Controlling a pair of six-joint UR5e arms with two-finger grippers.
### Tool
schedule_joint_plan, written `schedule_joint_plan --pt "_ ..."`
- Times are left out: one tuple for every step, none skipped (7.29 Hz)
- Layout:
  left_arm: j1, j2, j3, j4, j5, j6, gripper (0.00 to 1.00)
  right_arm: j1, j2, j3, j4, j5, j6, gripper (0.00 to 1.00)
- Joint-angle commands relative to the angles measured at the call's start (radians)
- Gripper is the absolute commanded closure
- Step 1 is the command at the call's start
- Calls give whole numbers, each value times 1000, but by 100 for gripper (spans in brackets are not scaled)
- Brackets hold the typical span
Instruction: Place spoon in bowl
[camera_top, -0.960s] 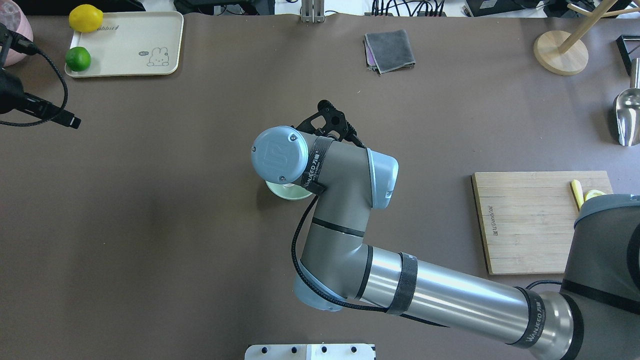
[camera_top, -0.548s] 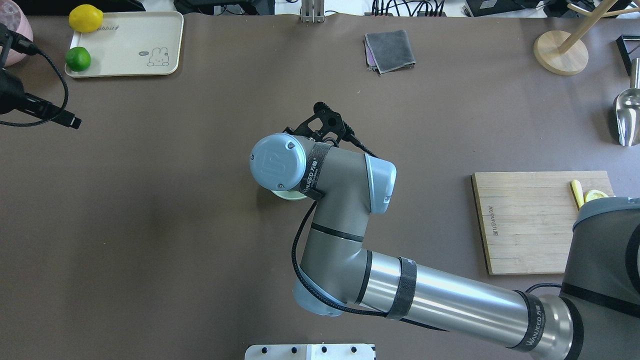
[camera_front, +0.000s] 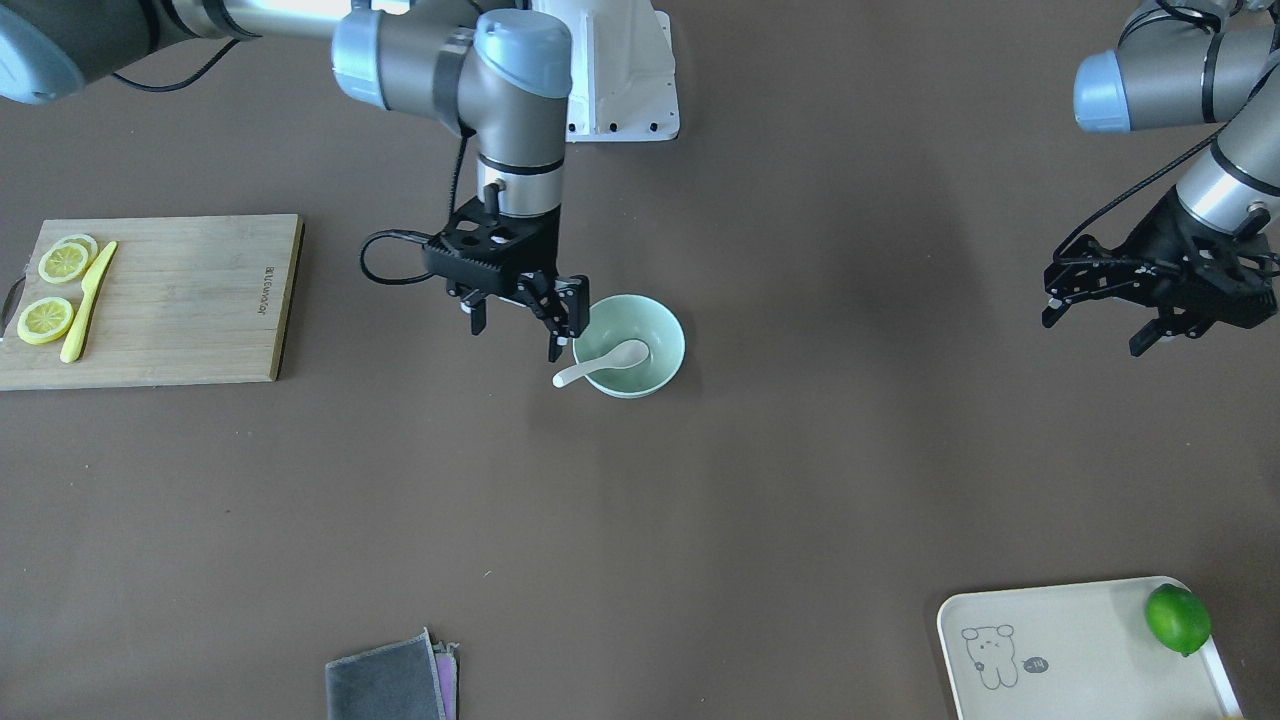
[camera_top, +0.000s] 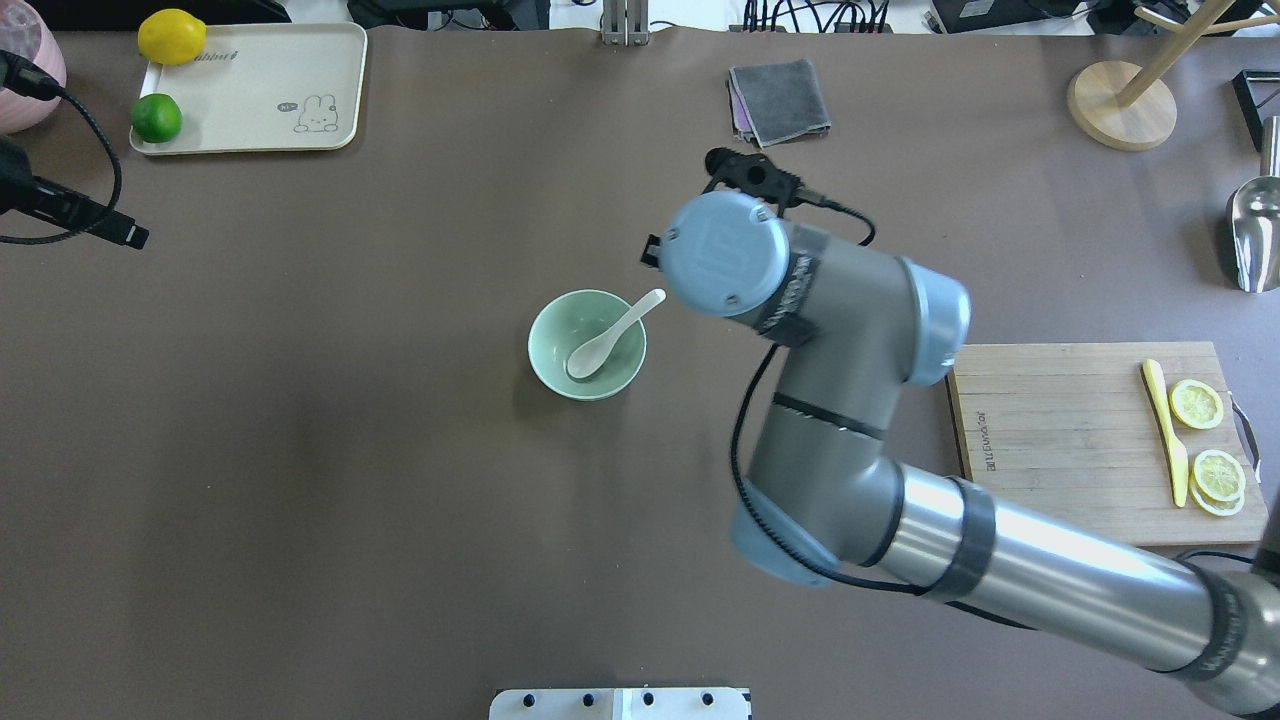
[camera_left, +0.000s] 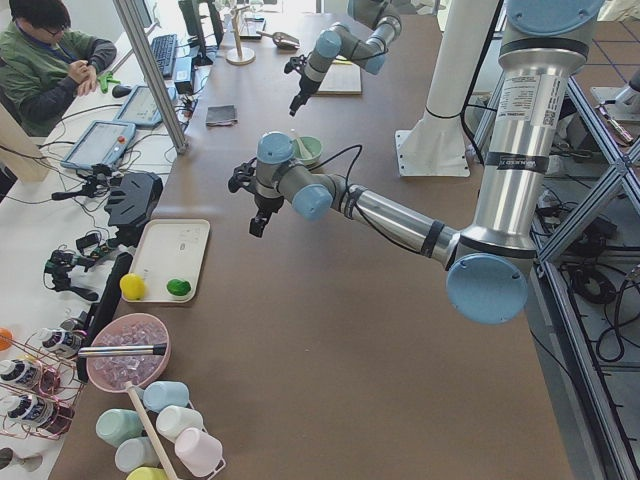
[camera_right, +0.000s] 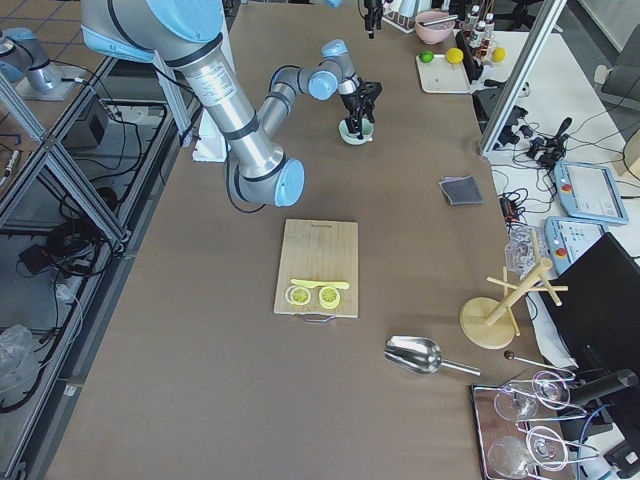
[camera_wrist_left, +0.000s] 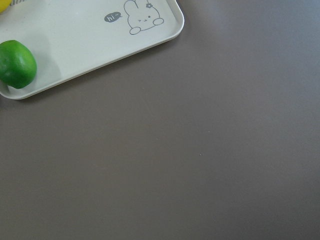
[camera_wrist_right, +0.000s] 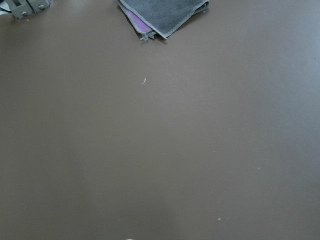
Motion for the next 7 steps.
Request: schedule_joint_plan --pt "-142 -4 6 159 -69 221 2 170 -230 204 4 248 -343 0" --pt "-242 -13 -1 336 -102 431 1 259 -302 235 4 346 -485 0" --pt "-328 -11 -4 454 -117 571 2 357 -376 252 2 441 -663 0" --pt "-358 13 8 476 -111 616 2 477 -453 254 1 550 -880 0" --pt "-369 115 10 472 -110 611 2 596 -548 252 -1 627 -1113 0" --pt "-405 148 29 466 -110 615 2 699 -652 252 1 652 -1308 0" --pt "-477 174 39 438 -117 615 2 791 -747 249 1 678 -1464 0"
